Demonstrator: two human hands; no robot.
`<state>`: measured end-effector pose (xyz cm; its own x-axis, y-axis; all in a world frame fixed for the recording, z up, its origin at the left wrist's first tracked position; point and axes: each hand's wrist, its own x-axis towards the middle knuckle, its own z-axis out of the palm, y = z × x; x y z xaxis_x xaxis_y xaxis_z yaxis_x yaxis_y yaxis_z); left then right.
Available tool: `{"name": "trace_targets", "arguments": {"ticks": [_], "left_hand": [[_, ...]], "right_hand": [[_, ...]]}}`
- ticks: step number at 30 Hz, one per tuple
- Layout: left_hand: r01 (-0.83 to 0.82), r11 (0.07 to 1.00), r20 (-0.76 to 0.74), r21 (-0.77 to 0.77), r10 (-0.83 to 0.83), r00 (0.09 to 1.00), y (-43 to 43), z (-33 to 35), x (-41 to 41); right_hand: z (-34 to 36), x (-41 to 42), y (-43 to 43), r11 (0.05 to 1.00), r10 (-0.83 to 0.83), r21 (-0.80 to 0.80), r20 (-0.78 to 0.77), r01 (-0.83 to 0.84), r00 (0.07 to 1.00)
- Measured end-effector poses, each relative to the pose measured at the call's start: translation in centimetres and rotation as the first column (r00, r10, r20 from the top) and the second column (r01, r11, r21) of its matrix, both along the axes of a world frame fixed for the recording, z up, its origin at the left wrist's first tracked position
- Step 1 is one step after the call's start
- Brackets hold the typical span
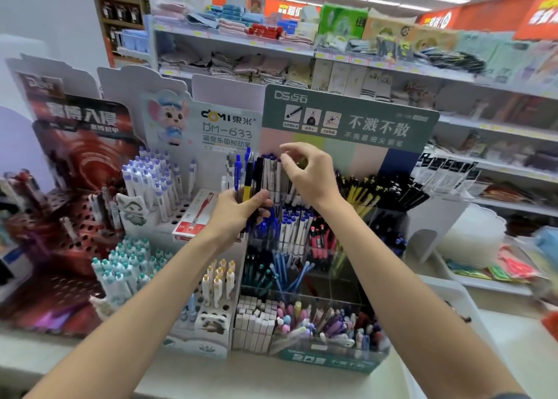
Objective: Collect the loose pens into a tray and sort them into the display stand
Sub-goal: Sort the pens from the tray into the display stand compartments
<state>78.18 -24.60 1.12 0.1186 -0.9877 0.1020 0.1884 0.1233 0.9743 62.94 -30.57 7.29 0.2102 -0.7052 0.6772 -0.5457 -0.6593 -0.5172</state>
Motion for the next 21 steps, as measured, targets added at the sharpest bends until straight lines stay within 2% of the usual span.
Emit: {"name": "trace_targets", "arguments": {"ticks": [2, 4, 8, 13, 15, 21], "left_hand": [[0.003, 1.000, 0.016, -0.022, -0.002, 1.000, -0.2, 0.1, -1.1], [0.041, 0.999, 0.000, -0.035, -0.041, 0.999, -0.4, 0.3, -2.5], [0.080, 0.996, 0.006, -0.027, -0.080, 0.997, -0.7, 0.6, -5.3], [0.196, 0.980, -0.067, 0.020, -0.194, 0.979, -1.4, 0.5, -8.6], [0.241, 0.970, -0.068, 0.008, -0.240, 0.968, -1.5, 0.6, -10.4], [0.269, 0.963, -0.011, 0.007, -0.269, 0.963, -2.3, 0.8, -15.4]], "right_hand": [[0.4, -0.3, 1.2, 0.982, 0.116, 0.148, 0.033, -0.119, 0.993], [0.2, -0.9, 1.9, 0.969, 0.145, 0.200, 0.010, -0.144, 0.989], [-0.1, -3.6, 2.2, 0.964, 0.043, 0.257, 0.097, -0.067, 0.994], [1.3, -9.9, 2.4, 0.971, -0.185, 0.197, 0.281, 0.132, 0.942], [2.2, -12.9, 2.6, 0.967, -0.253, 0.120, 0.321, 0.226, 0.912], [4.1, -20.6, 2.6, 0.883, -0.392, -0.077, 0.420, 0.463, 0.818]]}}
